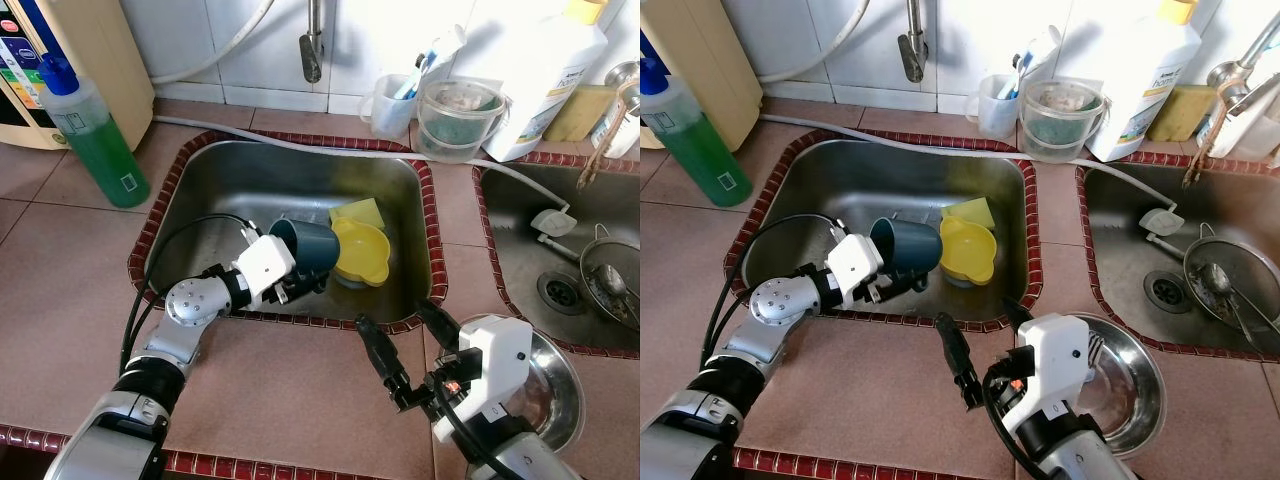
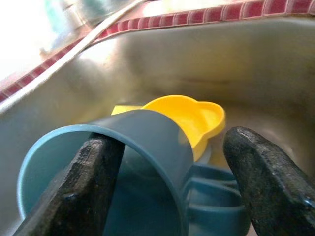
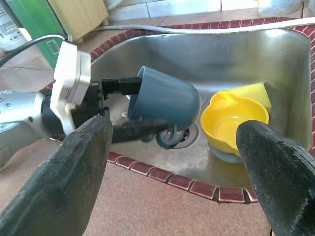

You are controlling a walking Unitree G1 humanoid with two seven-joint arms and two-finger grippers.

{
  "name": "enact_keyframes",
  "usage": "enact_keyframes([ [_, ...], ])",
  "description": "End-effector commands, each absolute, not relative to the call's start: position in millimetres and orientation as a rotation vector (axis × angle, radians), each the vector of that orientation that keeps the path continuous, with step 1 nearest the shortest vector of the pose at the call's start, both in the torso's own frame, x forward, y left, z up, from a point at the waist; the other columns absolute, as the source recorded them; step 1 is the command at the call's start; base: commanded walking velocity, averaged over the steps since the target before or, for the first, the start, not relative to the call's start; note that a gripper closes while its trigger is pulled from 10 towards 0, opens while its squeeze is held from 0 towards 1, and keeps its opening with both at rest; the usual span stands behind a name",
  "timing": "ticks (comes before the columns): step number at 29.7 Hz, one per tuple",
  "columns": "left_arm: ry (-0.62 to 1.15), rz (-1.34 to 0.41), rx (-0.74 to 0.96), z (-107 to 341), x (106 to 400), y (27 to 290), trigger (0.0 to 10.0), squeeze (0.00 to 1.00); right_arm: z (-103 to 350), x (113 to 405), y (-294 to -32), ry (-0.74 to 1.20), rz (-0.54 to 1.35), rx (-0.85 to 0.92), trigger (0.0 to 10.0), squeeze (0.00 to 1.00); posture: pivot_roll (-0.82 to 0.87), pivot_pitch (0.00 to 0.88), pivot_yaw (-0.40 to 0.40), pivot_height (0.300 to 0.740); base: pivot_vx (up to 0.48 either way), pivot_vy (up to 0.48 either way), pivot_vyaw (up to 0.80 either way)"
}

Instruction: Kitchen organization

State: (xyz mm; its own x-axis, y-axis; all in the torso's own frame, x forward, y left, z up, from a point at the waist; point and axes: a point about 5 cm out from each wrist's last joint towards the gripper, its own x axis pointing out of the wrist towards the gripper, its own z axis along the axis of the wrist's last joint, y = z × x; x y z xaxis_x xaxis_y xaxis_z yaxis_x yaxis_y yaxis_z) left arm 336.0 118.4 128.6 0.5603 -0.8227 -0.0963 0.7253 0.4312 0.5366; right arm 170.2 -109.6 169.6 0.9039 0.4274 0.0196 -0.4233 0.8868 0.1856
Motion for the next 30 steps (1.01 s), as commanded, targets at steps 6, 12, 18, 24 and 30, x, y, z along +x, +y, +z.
enact_keyframes([
  [6,-0.185,-0.986,0.580,128.4,335.3,120.4,10.0,1.00,167.7,173.6,-110.6,0.020,0.435,0.192,10.0,0.00,-0.27,0.196,0.041,0.740,0.000,0.000,0.00],
  [12,-0.199,-1.028,0.661,126.3,331.4,119.7,10.0,1.00,167.6,176.1,-109.6,0.013,0.437,0.195,10.0,0.00,-0.26,0.200,0.045,0.740,0.000,0.000,0.00],
  [18,-0.135,-0.991,0.590,123.9,335.5,119.7,10.0,0.00,167.5,175.9,-109.5,0.012,0.438,0.193,10.0,0.00,-0.27,0.199,0.043,0.740,0.000,0.000,0.00],
  [24,-0.004,-0.903,0.345,129.8,349.4,127.7,10.0,0.00,167.9,176.1,-110.1,0.012,0.442,0.192,10.0,0.00,-0.26,0.201,0.037,0.740,0.000,0.000,0.00],
  [30,0.027,-0.913,0.287,133.2,347.8,130.4,10.0,0.00,167.9,178.1,-109.8,0.010,0.448,0.193,10.0,0.00,-0.25,0.204,0.034,0.740,0.000,0.000,0.00],
])
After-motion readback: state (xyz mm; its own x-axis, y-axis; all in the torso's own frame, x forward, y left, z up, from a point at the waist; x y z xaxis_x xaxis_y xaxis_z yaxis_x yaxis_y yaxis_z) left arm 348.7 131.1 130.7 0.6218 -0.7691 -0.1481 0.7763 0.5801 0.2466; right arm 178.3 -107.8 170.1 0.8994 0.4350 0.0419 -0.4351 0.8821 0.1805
